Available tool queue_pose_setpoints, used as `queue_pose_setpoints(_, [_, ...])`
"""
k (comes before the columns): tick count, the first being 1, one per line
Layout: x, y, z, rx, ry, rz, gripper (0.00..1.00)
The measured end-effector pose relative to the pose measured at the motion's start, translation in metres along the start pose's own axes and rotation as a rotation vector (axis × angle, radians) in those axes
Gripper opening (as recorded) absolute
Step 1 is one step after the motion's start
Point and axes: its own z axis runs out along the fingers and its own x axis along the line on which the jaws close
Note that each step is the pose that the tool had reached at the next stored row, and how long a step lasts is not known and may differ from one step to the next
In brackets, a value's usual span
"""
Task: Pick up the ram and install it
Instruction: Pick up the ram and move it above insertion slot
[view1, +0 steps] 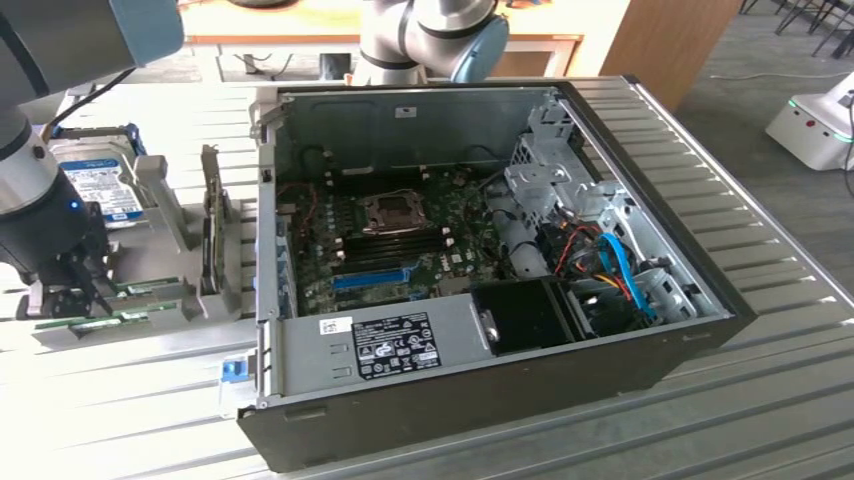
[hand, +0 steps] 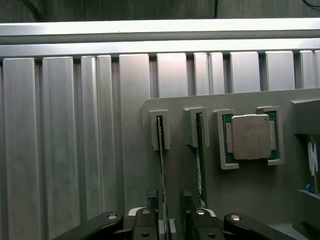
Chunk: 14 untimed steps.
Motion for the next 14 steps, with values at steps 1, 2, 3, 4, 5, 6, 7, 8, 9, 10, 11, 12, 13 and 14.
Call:
queue_pose_setpoints(1, [0.000, -0.0012, 0.0000, 0.0000, 0.0000, 0.000, 0.31])
queue_pose_setpoints(2, [0.000, -0.0024, 0.0000, 0.0001, -0.0001, 0.000, 0.31])
queue_pose_setpoints(3, [0.000, -0.0035, 0.0000, 0.0001, -0.0001, 0.000, 0.31])
queue_pose_setpoints(4, [0.000, -0.0047, -0.0001, 0.0000, 0.0000, 0.000, 0.31])
queue_pose_setpoints(5, [0.000, -0.0058, -0.0001, 0.0001, -0.0001, 0.000, 0.31])
queue_pose_setpoints(6, [0.000, -0.0070, -0.0001, 0.0001, 0.0000, 0.000, 0.31])
queue_pose_setpoints(7, [-0.001, -0.0082, -0.0001, 0.0001, -0.0001, 0.000, 0.31])
queue_pose_setpoints(8, [-0.001, -0.0094, -0.0002, 0.0000, 0.0000, 0.000, 0.31])
queue_pose_setpoints(9, [-0.001, -0.0105, -0.0002, 0.0000, 0.0000, 0.000, 0.31])
queue_pose_setpoints(10, [-0.001, -0.0116, -0.0003, 0.0000, 0.0000, 0.000, 0.31])
queue_pose_setpoints(11, [-0.001, -0.0127, -0.0003, 0.0001, 0.0000, 0.000, 0.31])
queue_pose_setpoints(12, [-0.001, -0.0137, -0.0002, 0.0001, -0.0001, 0.000, 0.31])
queue_pose_setpoints(13, [-0.001, -0.0141, -0.0002, 0.0002, -0.0001, 0.000, 0.31])
queue_pose_setpoints(14, [-0.001, -0.0141, -0.0002, 0.0002, -0.0002, 0.000, 0.31])
